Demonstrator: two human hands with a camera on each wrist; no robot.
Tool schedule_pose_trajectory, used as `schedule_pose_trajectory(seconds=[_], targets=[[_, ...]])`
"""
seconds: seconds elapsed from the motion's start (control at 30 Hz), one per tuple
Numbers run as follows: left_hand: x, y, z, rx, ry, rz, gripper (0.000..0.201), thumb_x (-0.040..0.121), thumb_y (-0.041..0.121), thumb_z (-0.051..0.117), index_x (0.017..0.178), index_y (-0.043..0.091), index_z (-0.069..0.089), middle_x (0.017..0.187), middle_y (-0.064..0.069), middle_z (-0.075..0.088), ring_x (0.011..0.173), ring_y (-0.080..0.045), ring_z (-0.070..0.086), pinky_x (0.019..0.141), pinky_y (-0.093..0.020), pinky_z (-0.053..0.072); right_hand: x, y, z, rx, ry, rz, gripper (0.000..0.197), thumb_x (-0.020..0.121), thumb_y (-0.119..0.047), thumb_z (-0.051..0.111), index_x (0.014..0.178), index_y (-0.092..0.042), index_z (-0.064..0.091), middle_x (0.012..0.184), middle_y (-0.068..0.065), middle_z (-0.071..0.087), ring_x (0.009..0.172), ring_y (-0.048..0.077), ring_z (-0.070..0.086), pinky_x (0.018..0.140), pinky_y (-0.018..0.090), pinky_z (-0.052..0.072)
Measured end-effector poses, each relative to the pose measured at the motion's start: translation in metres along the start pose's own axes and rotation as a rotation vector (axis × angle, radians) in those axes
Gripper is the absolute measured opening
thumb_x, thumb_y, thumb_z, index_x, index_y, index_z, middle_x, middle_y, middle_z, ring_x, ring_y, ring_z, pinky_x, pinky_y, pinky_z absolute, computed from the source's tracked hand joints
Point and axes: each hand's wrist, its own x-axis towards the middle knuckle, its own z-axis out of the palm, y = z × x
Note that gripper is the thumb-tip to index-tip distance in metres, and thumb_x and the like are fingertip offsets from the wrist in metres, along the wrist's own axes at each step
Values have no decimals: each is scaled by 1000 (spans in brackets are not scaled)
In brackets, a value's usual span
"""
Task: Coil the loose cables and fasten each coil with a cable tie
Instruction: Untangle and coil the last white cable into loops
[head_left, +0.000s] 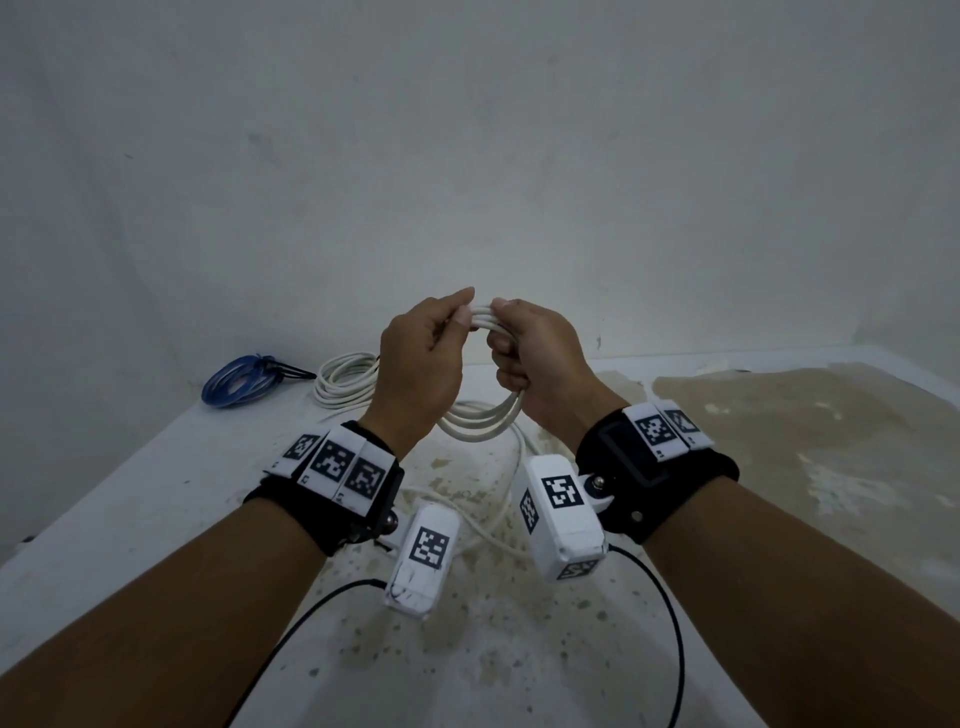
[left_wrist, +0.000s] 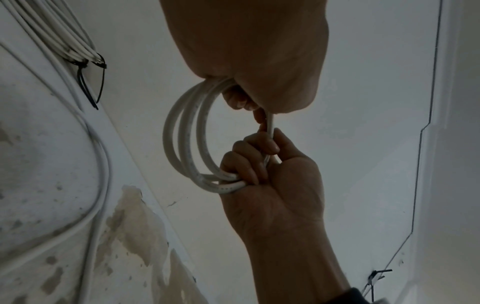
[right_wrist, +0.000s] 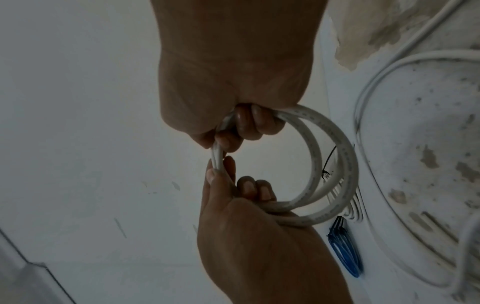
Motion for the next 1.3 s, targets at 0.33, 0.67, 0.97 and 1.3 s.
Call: schedule_pose_trajectory(seconds=[0.33, 0.67, 0.97, 1.3], targets=[[3, 1, 2, 54, 96, -73, 28, 101, 27, 50, 107, 15, 74, 80, 14, 69, 79, -1, 66, 78, -41, 57, -8, 0, -4, 0, -6, 90, 26, 103, -27, 47, 92, -14, 66, 52, -2, 33, 42, 12, 26, 42, 23, 35], [0, -4, -4, 217, -2, 29, 30, 103, 25, 47, 107, 15, 75, 76, 9, 68, 59, 4, 55, 62, -22, 42, -6, 0, -1, -70, 49, 127, 38, 103, -34, 45, 82, -8, 64, 49, -3, 32, 38, 11, 25, 43, 24, 26], [6, 8, -3, -171, -83, -371, 27, 100, 33, 53, 83, 22, 72, 57, 7, 56, 42, -10, 42, 45, -27, 38, -2, 6, -3, 67, 92, 90, 34, 102, -31, 51, 81, -7, 62, 51, -3, 28, 39, 10, 21, 38, 22, 20], [5, 9, -9, 193, -210, -119, 26, 100, 28, 51, 97, 22, 75, 79, 8, 71, 68, -9, 62, 71, -37, 56, 0, 7, -8, -194, 84, 6, 34, 100, -31, 58, 77, -6, 64, 52, 0, 26, 42, 12, 20, 41, 22, 19]])
